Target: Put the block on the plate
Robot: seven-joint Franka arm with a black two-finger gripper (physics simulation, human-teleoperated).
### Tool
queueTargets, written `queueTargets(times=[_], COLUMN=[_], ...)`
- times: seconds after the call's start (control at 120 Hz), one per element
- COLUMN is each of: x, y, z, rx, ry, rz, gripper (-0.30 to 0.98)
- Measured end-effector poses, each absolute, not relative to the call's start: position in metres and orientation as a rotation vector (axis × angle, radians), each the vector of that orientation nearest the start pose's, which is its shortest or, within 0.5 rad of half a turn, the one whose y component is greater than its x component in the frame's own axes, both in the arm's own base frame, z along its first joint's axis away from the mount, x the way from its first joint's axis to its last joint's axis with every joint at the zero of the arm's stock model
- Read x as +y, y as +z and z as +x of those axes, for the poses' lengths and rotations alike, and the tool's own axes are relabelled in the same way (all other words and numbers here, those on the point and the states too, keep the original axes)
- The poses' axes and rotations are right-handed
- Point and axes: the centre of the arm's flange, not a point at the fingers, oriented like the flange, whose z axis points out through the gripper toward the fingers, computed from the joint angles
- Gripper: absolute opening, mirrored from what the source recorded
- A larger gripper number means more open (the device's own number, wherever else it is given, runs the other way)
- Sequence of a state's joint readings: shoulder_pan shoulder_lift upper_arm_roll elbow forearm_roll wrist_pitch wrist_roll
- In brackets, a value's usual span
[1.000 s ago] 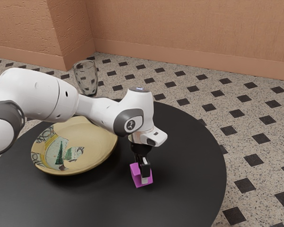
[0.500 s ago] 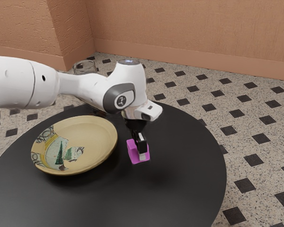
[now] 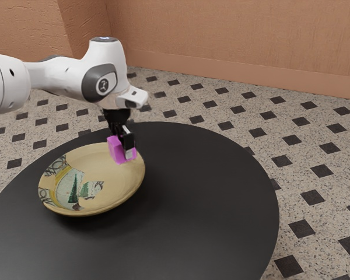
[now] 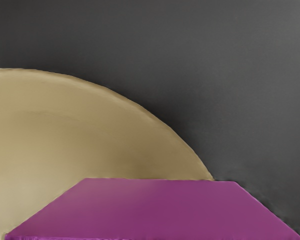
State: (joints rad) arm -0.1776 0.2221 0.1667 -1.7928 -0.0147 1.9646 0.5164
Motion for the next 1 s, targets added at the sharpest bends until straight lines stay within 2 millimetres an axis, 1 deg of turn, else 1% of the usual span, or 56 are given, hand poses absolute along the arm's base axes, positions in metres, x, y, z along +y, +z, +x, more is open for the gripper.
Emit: queueTargets(times=[0.058, 0.2, 0.342, 0.45, 0.525, 0.575, 0.633, 0.733, 0.892, 1.0], x=[0.011, 0.053, 0.086, 0.118, 0.132, 0.137, 0.138, 0.136, 0.131, 0.129], y=[0.424, 0.425, 0.425, 0.425, 0.426, 0.425, 0.421, 0.402, 0.362, 0.347], z=[0.613, 0.607, 0.601, 0.594, 0.591, 0.589, 0.589, 0.588, 0.582, 0.583], rx=[0.763, 0.687, 0.636, 0.583, 0.568, 0.572, 0.586, 0.609, 0.634, 0.647], ry=[0.097, 0.126, 0.145, 0.147, 0.147, 0.150, 0.159, 0.199, 0.264, 0.271], rz=[-3.032, -3.052, -3.069, -3.089, -3.095, -3.097, -3.098, -3.108, -3.130, -3.136], gripper=[0.35, 0.32, 0.31, 0.31, 0.31, 0.32, 0.32, 0.33, 0.33, 0.30])
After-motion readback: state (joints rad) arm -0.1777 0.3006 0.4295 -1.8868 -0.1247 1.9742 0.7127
